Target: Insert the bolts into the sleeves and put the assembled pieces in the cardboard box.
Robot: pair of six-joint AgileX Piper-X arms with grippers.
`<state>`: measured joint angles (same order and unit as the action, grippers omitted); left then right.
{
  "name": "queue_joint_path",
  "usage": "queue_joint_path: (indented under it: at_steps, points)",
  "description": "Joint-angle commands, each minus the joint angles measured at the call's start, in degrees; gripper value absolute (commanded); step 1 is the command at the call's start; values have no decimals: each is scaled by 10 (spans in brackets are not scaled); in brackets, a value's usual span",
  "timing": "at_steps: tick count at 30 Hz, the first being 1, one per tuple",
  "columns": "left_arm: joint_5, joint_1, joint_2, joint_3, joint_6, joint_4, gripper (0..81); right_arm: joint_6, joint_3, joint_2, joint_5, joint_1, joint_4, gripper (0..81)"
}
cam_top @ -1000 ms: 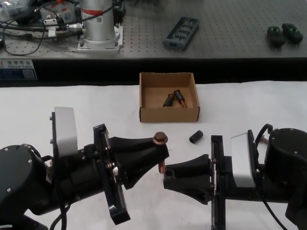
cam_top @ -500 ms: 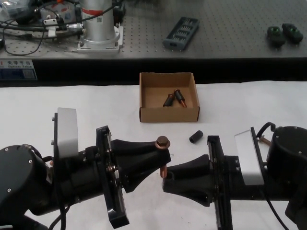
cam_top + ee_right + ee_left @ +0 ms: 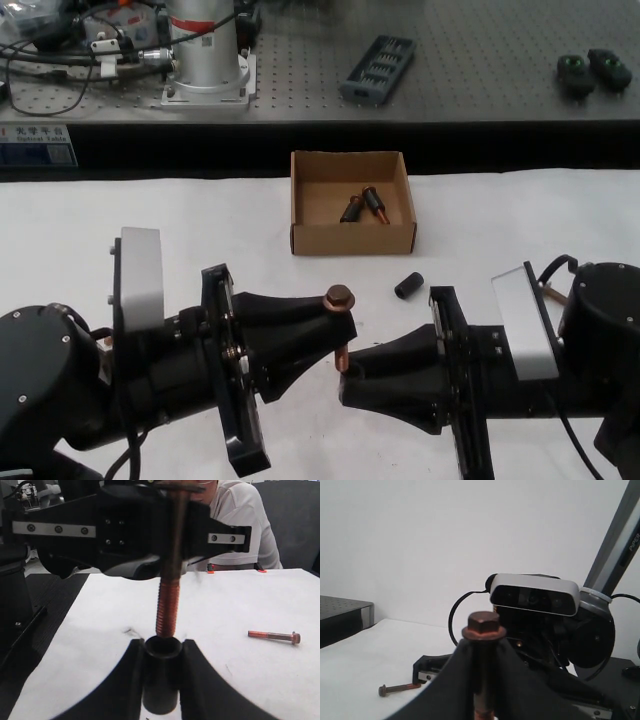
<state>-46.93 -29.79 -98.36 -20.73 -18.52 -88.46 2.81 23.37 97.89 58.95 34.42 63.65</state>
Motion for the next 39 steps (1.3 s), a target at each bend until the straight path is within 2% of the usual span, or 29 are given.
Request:
queue_joint_path:
  at_steps: [1, 14, 21, 39]
  points:
    - [-5, -2, -21, -3, -9, -5, 6, -21, 4, -2, 12, -4, 39, 71]
    - [-5, -2, -20, -3, -11, -5, 6, -22, 4, -2, 12, -4, 24, 71]
    - [16, -2, -14, -3, -11, -5, 6, -15, 4, -2, 12, -4, 5, 71]
    - [13, -2, 19, -2, -77, -5, 6, -15, 4, -2, 12, -4, -18, 71]
